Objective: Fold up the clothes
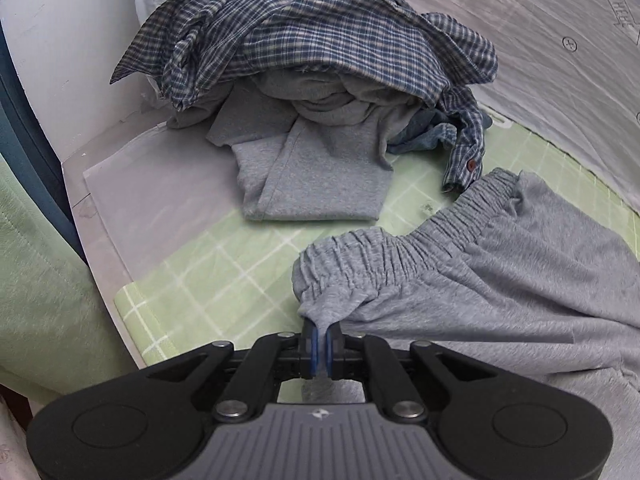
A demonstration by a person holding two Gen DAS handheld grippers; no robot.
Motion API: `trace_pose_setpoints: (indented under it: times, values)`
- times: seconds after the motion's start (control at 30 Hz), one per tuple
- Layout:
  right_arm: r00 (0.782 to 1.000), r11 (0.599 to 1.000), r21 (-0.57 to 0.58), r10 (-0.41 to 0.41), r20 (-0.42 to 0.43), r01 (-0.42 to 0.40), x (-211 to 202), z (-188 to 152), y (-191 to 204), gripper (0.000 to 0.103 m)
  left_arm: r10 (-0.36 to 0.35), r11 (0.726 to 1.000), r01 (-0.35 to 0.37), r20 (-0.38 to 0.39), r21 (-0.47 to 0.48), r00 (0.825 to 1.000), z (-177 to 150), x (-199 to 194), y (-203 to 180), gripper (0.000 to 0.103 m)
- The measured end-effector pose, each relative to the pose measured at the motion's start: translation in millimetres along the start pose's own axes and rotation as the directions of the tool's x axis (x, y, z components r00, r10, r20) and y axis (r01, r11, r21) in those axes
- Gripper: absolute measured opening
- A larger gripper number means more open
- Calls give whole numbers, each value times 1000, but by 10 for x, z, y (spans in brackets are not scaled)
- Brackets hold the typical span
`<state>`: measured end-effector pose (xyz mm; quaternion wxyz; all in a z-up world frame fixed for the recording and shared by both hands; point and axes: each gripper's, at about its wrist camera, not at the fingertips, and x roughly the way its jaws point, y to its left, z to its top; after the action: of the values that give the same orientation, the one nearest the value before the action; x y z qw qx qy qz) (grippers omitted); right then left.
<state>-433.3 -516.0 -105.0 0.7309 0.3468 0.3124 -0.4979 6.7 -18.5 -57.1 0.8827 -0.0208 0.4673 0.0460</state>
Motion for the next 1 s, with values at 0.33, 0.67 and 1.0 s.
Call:
trace_pose_setpoints:
  times: [0.33,0.67,1.0]
  values:
    - [1000,999,-42,-5,16,6,-137,-9,-188,45,-56,994,55,12,97,998,-375,-395,-462,68]
    - [995,993,-76,-91,30,93,246,352,-542,68,-183,905,189,-53,382,982,-1140,-698,-1506,74]
    - [1000,983,-182,-29,-5,27,493,536,-694,1,-230,817,252,-107,519,967,-1625,-881,-2223,74]
